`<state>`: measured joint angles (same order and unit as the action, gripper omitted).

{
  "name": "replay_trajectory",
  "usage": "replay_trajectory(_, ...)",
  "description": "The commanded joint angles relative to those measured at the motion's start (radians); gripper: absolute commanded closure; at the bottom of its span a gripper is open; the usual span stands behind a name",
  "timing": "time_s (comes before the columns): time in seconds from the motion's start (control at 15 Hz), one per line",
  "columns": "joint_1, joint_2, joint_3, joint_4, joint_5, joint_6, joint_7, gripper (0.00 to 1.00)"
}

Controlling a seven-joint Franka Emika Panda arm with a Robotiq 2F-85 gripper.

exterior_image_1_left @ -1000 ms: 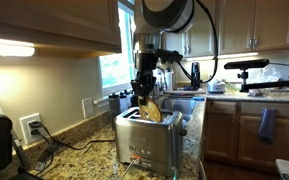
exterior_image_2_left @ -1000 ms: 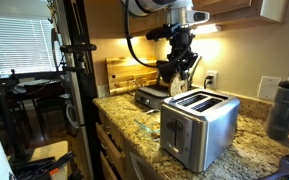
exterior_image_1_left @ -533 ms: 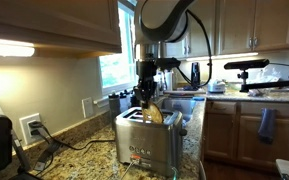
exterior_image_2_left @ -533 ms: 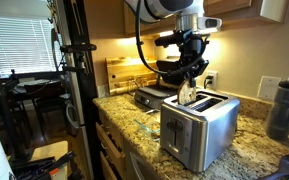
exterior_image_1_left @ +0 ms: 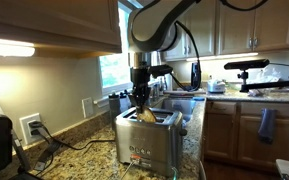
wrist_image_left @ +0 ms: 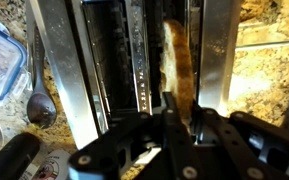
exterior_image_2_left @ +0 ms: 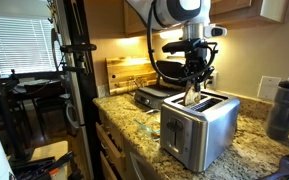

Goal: Put a slice of bread in the toaster and push down the lever

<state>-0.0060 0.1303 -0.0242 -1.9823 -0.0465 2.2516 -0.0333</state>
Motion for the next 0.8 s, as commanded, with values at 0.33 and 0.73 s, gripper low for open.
replay_trajectory(0.33,-0.007,0.016,0.011,-0.004,0.009,-0.031,-0.06,0.31)
replay_trajectory(0.73,-0.019,-0.033,0.013,0.005,0.058,-0.179,-0.149,0.0)
